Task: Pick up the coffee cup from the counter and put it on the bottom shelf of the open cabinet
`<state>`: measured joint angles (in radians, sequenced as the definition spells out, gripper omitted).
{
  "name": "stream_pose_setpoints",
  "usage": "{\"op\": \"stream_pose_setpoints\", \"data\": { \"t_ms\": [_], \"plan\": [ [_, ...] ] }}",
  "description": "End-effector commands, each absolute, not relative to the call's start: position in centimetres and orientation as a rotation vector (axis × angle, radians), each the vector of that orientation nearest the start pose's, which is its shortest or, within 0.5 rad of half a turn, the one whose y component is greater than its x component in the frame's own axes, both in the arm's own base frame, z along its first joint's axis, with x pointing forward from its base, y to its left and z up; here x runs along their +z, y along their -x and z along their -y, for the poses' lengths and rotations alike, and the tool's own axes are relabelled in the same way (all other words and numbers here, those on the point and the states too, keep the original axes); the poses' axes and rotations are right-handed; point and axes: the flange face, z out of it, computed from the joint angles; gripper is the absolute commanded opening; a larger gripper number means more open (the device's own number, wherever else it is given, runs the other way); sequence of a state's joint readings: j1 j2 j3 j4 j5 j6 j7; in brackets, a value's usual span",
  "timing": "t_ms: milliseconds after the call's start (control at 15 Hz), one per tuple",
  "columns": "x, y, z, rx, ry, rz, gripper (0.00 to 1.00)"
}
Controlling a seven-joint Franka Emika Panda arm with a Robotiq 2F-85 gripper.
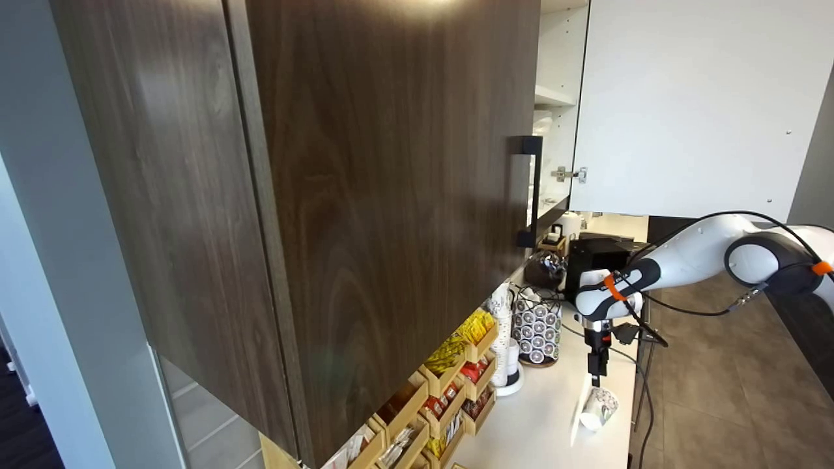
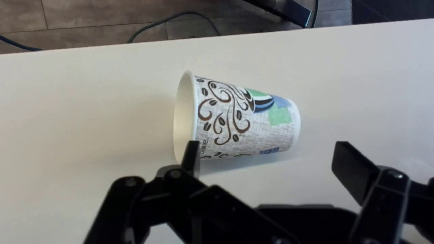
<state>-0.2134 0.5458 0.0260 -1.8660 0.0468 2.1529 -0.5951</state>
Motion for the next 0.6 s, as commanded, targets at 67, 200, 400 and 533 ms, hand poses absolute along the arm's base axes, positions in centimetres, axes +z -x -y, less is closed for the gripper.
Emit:
{"op": "stream_pose_setpoints", "data": {
  "t_ms": [67,200,400,533],
  "plan": [
    [20.4,-60.0,11.2,0.331,2.927,0.555,1.00],
    [19.8,-59.5,10.3,0.354,2.892,0.773,1.00],
    [18.7,-58.8,9.1,0.391,2.836,1.003,1.00],
    [18.1,-58.4,7.8,0.393,2.776,1.155,1.00]
  ]
}}
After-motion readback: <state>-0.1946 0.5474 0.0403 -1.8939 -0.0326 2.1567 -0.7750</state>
